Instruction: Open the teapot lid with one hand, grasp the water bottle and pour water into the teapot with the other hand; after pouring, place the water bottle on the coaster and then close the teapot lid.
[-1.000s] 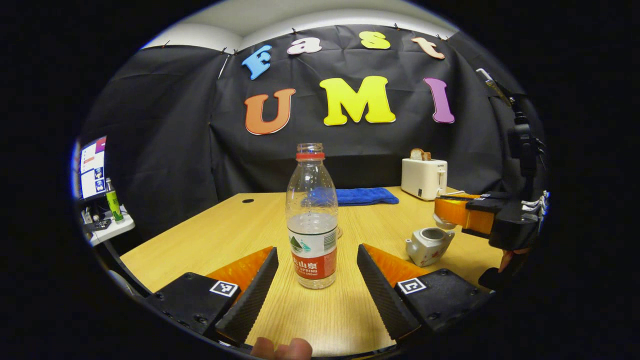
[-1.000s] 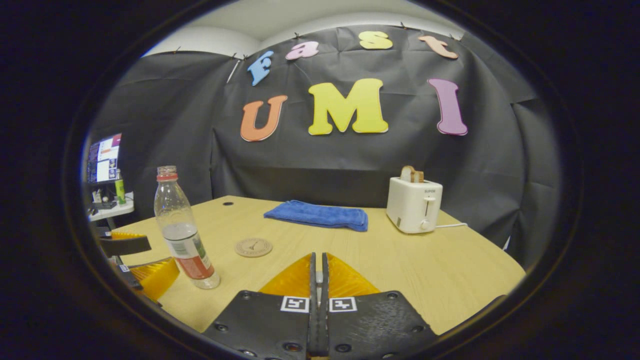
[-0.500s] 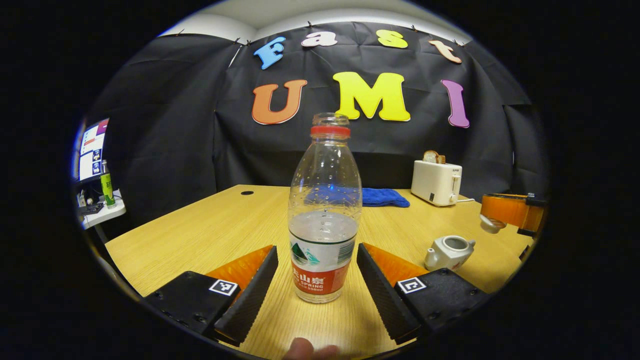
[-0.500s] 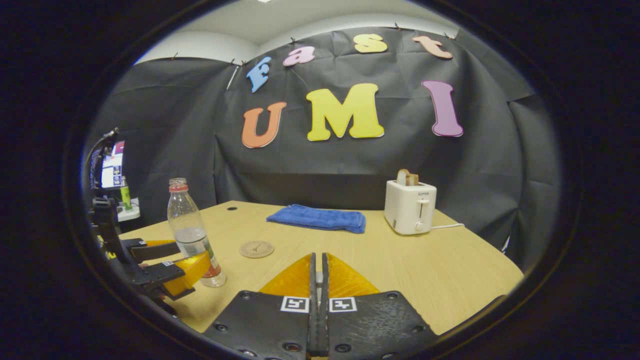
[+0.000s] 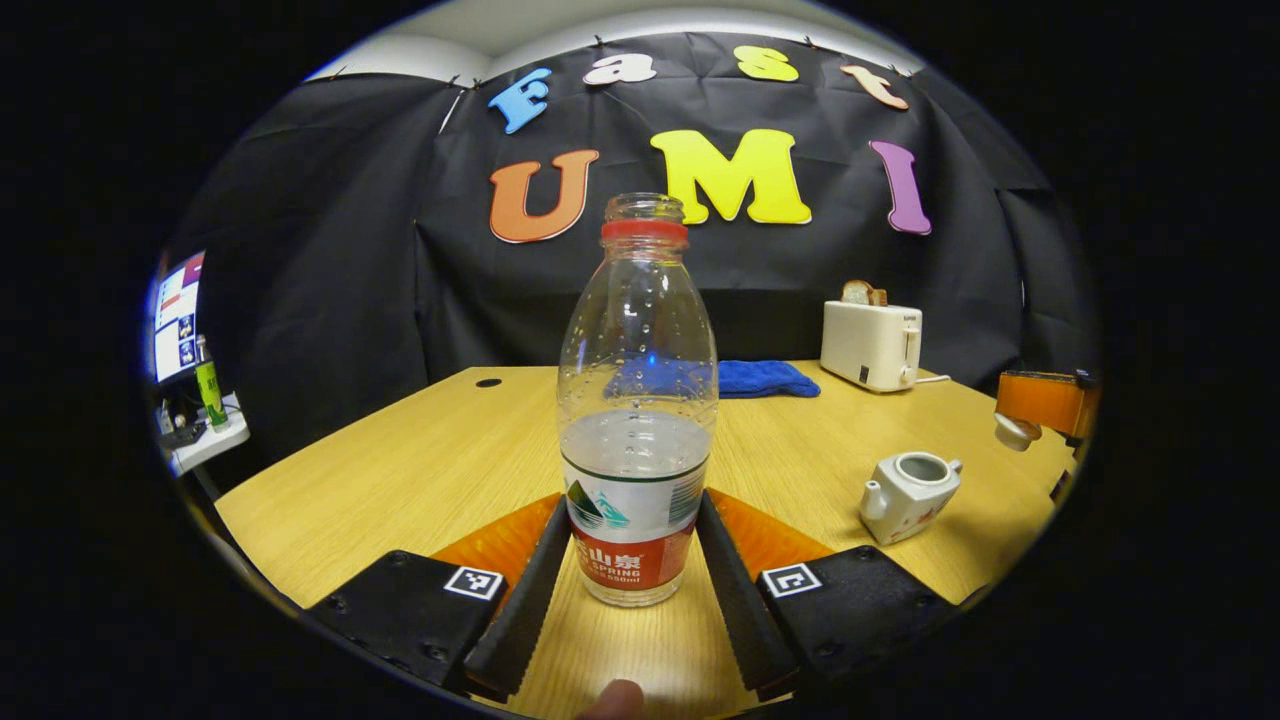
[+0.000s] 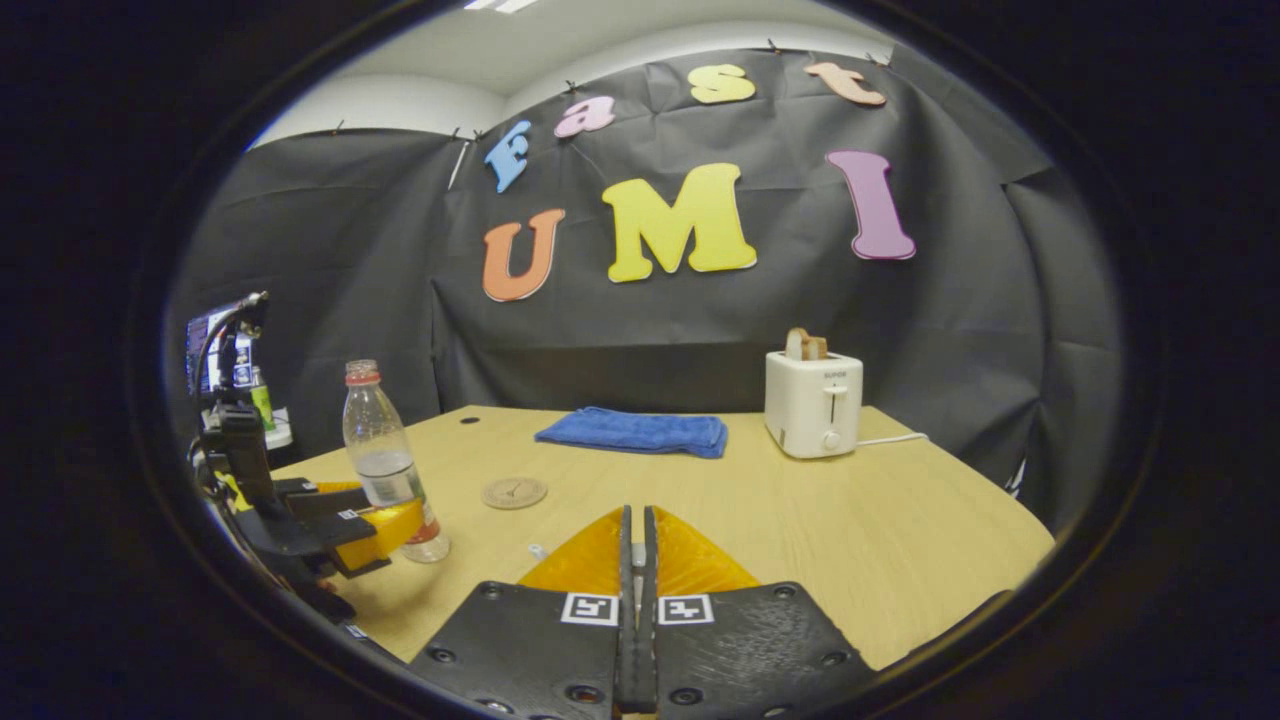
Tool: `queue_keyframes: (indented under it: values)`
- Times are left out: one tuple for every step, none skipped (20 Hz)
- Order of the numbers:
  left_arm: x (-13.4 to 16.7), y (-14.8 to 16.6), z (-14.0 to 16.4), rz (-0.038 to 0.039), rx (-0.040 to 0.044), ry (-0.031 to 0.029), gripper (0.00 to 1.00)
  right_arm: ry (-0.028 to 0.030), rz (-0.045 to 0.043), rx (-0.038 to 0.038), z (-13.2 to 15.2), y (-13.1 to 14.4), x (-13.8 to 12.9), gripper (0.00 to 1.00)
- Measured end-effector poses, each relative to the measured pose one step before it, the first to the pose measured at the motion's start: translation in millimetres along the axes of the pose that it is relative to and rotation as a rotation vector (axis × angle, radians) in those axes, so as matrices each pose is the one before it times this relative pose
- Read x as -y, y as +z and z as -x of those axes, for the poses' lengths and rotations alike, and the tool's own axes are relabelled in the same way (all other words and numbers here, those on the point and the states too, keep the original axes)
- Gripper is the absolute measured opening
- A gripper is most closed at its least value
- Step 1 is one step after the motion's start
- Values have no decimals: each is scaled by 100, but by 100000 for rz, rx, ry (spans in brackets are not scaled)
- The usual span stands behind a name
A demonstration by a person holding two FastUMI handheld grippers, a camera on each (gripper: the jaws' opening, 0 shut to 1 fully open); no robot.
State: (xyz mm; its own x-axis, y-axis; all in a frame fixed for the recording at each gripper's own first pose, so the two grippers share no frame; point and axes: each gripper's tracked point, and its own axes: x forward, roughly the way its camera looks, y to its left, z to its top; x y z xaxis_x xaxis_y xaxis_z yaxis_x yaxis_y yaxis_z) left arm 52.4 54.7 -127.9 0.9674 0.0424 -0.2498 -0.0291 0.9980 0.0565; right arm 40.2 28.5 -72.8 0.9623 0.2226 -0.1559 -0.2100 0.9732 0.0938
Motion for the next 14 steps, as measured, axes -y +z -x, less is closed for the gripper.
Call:
queue_keyframes:
  values:
    - [-476, 195, 237, -3762, -160, 1807, 78, -262, -342, -406, 35, -129, 560, 0]
    - [-491, 255, 258, -4440, -459, 1836, 78, -277, -451, -410, 39, -189, 531, 0]
    - [-315, 154, 133, -5160, -386, 1051, 77, 21, -447, -569, 54, -64, 438, 0]
    - [-415, 452, 159, -6073, 896, 1537, 77, 85, -208, -362, 41, -113, 283, 0]
    - [-872, 406, 221, -7031, 579, 3012, 76, 153, 130, -493, 106, -41, 315, 0]
    - [-806, 412, 40, -7929, 994, 2885, 76, 264, 318, -433, 109, -153, 188, 0]
    - [-733, 345, 121, -7475, 788, 3132, 76, 299, 178, -190, 88, 13, 186, 0]
    - [-642, 391, 183, -6450, 1185, 2712, 76, 439, 190, -168, 136, -36, 223, 0]
    - [-372, 332, 62, -5539, 848, 1467, 76, 213, 94, -119, 109, 74, 227, 0]
    - [-393, 4, -9, -5438, -158, 1027, 76, 61, 421, 205, 146, 44, 168, 0]
    - [-280, 195, 16, -5911, 545, 881, 75, -110, 684, -232, 154, 172, 315, 0]
    - [-506, 89, 128, -6401, 302, 1429, 75, 205, 291, -104, 172, 79, 189, 0]
    - [-608, 83, 51, -6582, 685, 1558, 75, -158, -245, 310, 141, 314, 281, 0]
    - [-747, -28, 61, -5400, 11, 1840, 75, -376, -531, 308, 60, 210, 361, 0]
